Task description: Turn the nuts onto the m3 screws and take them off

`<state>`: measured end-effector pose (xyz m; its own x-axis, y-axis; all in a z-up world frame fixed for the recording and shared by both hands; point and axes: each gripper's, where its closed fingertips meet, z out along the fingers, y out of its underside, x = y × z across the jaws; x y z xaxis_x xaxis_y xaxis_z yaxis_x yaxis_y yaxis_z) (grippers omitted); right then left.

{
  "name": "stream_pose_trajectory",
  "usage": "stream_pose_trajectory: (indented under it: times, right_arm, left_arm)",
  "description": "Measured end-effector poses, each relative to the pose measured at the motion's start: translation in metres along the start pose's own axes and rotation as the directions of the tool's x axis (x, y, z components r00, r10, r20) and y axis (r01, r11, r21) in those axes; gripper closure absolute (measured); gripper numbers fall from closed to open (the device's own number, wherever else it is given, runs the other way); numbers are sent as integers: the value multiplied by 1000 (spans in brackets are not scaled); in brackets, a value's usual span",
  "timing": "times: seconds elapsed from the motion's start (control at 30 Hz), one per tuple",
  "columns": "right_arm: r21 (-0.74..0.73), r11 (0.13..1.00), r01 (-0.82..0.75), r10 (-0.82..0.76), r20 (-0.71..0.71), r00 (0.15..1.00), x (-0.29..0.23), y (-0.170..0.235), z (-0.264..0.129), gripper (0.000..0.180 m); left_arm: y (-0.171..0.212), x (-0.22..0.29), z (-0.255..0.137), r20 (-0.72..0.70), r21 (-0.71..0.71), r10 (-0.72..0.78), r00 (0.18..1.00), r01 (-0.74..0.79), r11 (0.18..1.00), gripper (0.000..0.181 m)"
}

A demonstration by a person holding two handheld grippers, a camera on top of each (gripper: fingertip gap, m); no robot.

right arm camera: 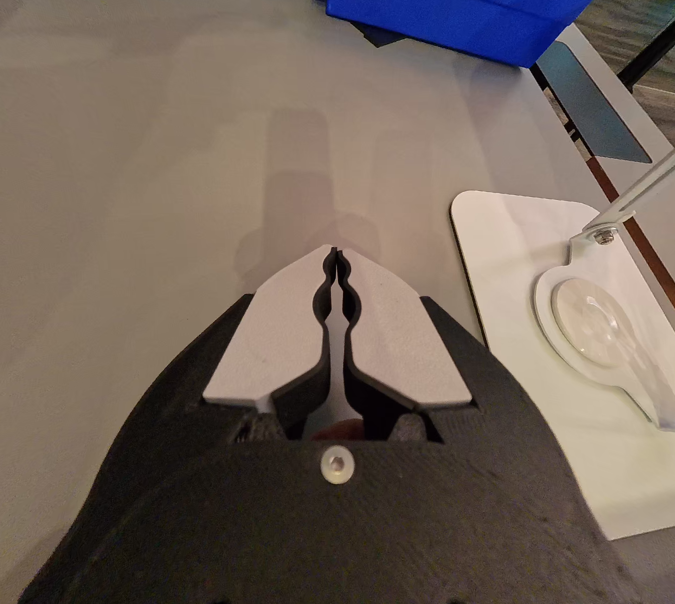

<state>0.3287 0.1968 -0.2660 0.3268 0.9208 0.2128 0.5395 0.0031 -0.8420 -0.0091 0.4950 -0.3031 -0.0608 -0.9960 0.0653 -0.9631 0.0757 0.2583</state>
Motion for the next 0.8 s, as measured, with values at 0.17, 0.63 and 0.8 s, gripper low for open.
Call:
stream_pose_trajectory:
  times: [0.17,0.63,0.8]
  right_arm:
    - [-3,1000,6,-6,-3,1000,0,0,0,180]
    - [0,1000,3,-3,-1,1000,-1,1,-2,180]
    - [-7,1000,0,0,-9,1000,0,2,-1,180]
  left_arm:
    - [0,-3,1,46,21,27,999,-28,999,181]
    - [5,-15,-17,138,114,0,990,-16,993,161]
    - [7,-4,-8,80,80,46,996,-53,995,150]
